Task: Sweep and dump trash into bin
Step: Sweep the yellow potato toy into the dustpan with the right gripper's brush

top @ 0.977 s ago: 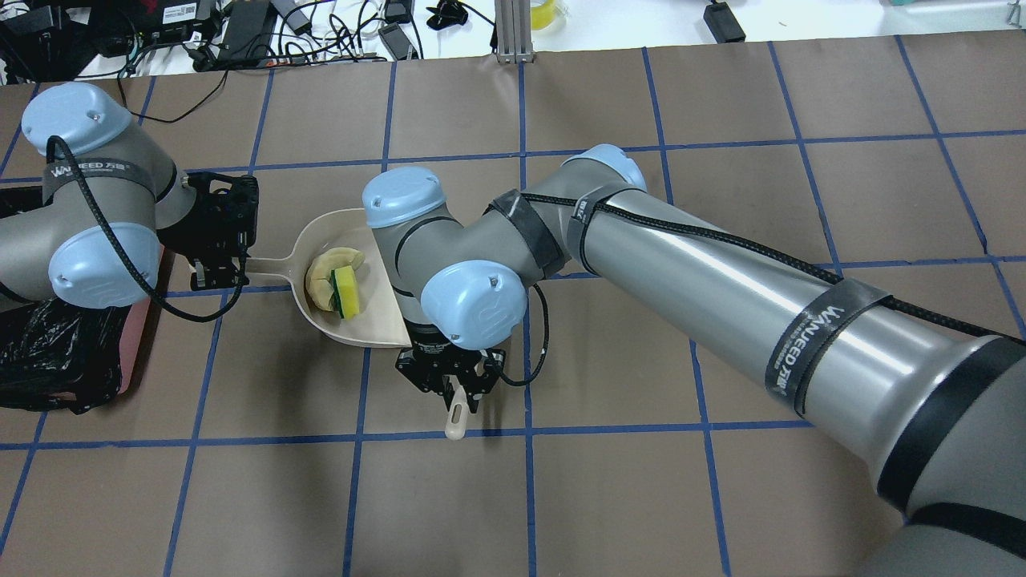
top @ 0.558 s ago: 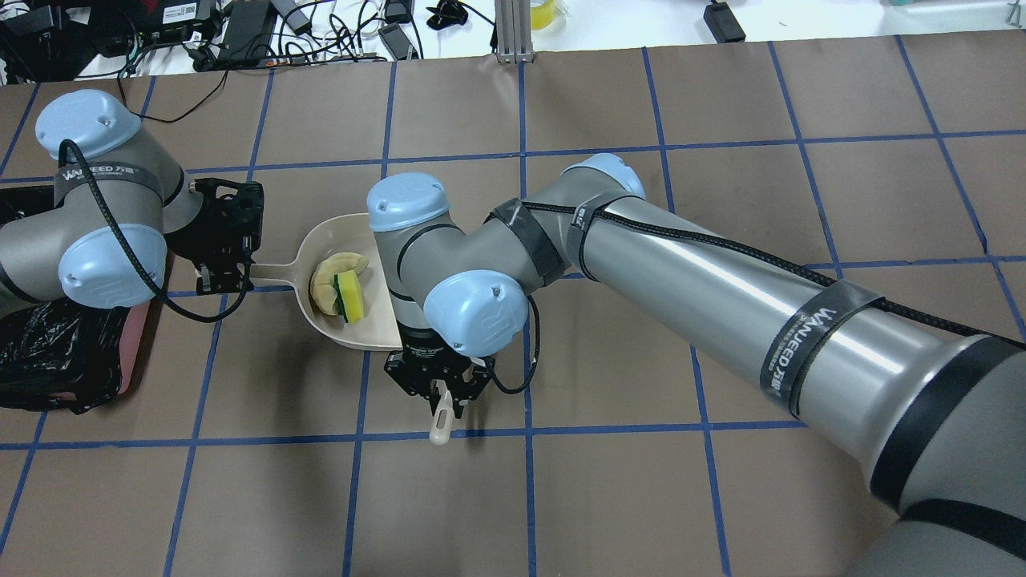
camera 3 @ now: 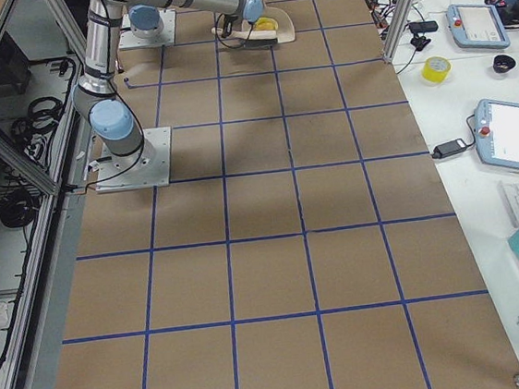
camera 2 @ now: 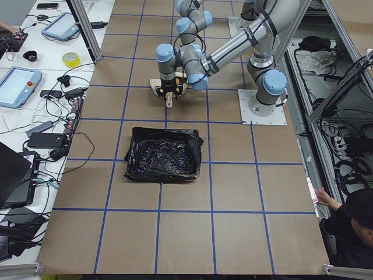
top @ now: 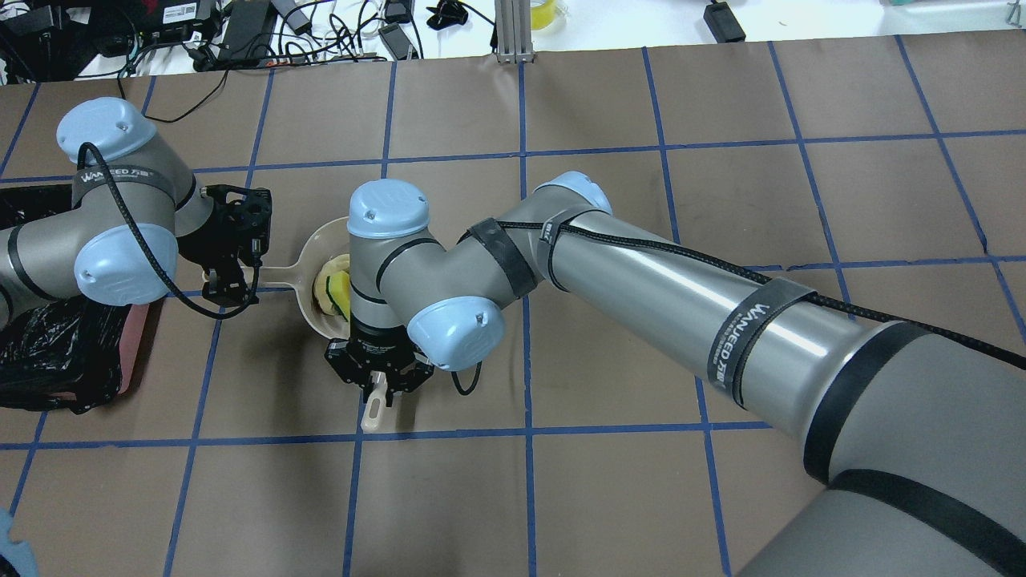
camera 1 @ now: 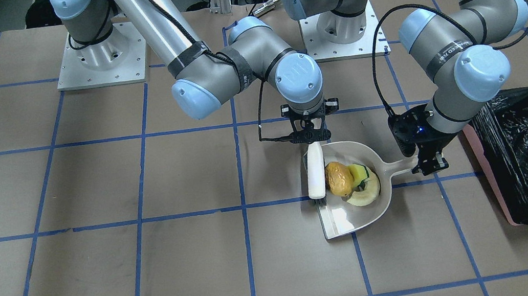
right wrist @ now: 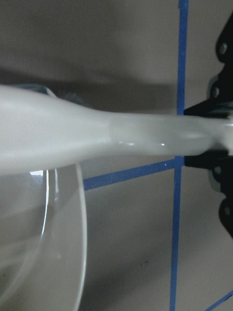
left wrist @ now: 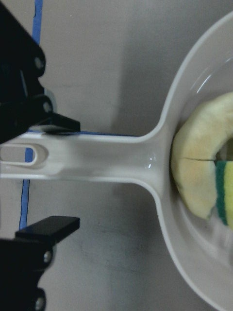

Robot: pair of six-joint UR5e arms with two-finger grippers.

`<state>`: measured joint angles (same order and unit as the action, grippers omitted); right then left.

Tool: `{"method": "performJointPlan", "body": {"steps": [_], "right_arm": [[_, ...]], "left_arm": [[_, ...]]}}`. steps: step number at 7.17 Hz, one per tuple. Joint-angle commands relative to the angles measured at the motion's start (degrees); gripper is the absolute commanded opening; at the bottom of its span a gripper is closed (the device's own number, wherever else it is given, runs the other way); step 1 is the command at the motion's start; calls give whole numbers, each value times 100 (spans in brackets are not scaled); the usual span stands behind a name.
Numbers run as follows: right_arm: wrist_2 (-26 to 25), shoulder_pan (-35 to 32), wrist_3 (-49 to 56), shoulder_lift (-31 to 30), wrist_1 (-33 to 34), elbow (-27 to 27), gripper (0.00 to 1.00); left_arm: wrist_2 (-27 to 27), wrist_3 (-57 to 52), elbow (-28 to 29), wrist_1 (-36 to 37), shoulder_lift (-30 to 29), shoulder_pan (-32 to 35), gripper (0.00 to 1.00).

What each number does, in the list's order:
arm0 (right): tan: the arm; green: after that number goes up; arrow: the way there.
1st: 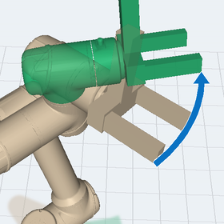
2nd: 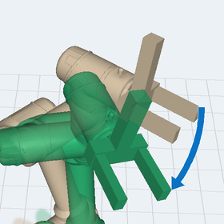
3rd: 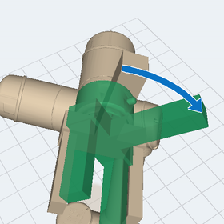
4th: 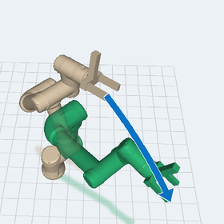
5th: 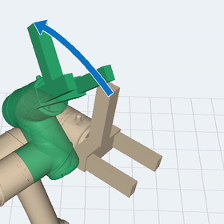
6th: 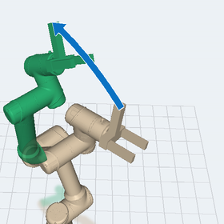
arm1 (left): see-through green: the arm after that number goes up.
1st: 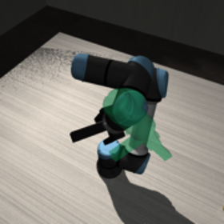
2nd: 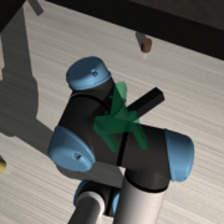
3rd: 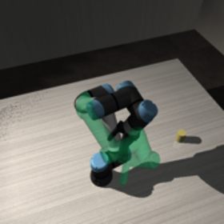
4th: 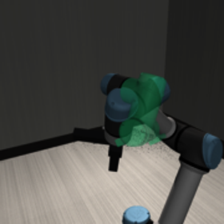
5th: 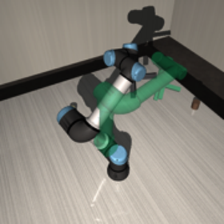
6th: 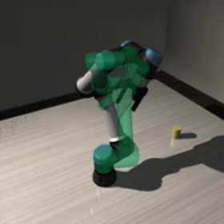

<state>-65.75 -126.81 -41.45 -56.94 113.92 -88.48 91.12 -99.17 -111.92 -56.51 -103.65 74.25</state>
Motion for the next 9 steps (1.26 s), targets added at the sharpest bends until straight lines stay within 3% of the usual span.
{"method": "performJointPlan", "body": {"steps": [1,3,5,6,7,8,9], "right_arm": [[-60,-11,49,51,-105,138,4],[-1067,-11,591,-36,-622,182,4],[-1448,-11,655,-186,-923,191,4],[-1467,-2,664,-186,-932,191,4],[-1693,50,847,-256,-1098,191,4],[-1852,173,884,-544,-1239,104,4],[-1897,470,893,-712,-1658,94,4]], "left_arm": [[-7,20,3,9,-6,20,66],[-33,3,3,9,-59,20,35],[-42,-6,12,9,-77,11,47],[-42,2,12,9,-77,20,19],[-33,11,12,9,-68,20,7],[-24,11,12,9,-68,28,0],[-16,11,12,17,-50,28,0]]}}
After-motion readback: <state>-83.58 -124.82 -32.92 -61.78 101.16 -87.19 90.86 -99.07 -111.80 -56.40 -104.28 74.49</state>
